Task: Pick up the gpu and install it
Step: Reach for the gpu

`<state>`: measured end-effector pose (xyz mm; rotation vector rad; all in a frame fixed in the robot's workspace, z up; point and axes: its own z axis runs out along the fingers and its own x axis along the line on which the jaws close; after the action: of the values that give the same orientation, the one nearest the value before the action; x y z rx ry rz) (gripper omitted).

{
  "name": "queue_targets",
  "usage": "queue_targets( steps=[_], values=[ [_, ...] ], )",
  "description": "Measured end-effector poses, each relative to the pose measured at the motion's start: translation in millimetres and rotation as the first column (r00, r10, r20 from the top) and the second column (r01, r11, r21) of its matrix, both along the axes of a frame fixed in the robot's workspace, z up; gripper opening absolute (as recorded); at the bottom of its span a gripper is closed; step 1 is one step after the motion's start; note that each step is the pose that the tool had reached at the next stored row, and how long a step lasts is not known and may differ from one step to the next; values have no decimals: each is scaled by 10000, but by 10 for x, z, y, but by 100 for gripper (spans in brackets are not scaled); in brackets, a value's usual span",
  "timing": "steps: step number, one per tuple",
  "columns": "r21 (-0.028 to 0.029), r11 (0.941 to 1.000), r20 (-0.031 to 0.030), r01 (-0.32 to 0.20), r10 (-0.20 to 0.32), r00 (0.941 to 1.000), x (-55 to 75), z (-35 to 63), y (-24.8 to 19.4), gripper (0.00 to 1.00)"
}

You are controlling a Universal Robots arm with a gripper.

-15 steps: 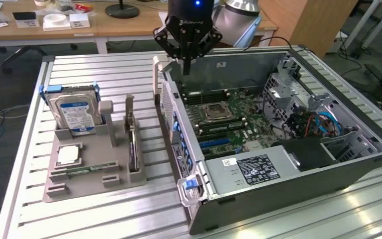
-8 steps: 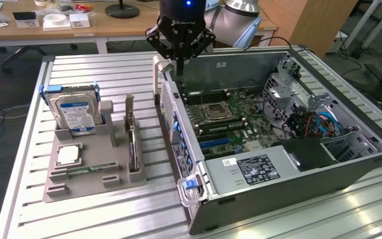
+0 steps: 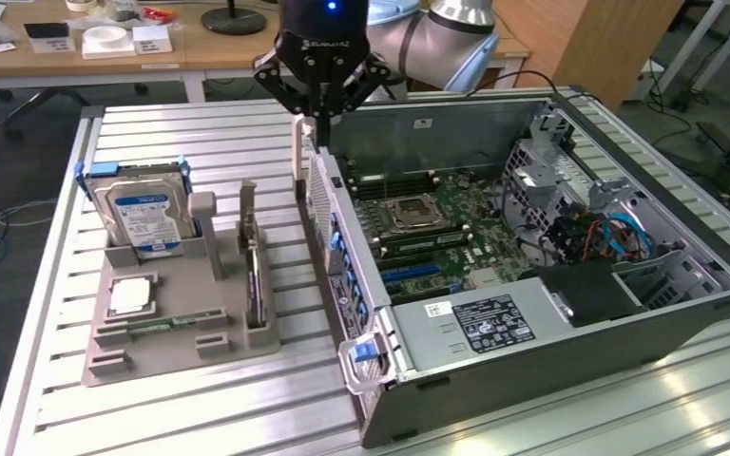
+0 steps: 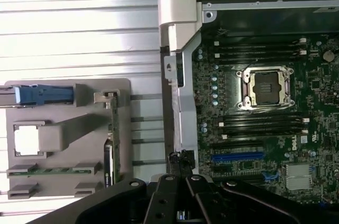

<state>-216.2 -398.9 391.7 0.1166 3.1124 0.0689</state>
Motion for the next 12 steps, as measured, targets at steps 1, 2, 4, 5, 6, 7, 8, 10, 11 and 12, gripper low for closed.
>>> queue_targets(
  steps=[1, 2, 4, 5, 6, 7, 8, 10, 11, 12],
  values=[
    [0, 10000, 1, 1, -1, 10000, -30, 0, 0, 11],
    [0, 10000, 1, -1, 1, 10000, -57, -1, 0, 11],
    [0, 10000, 0, -2, 2, 10000, -109, -1, 0, 11],
    [0, 10000, 1, -1, 1, 10000, -134, -1, 0, 11],
    [0, 10000, 1, -1, 1, 10000, -160, -2, 0, 11],
    [0, 10000, 0, 1, -1, 10000, -186, -1, 0, 11],
    [-1, 10000, 1, 0, 0, 10000, -211, -2, 0, 11],
    [0, 10000, 1, -1, 1, 10000, -262, -3, 0, 11],
    [0, 10000, 1, -1, 1, 10000, -289, -3, 0, 11],
    [0, 10000, 1, -1, 1, 10000, -316, -3, 0, 11]
  ],
)
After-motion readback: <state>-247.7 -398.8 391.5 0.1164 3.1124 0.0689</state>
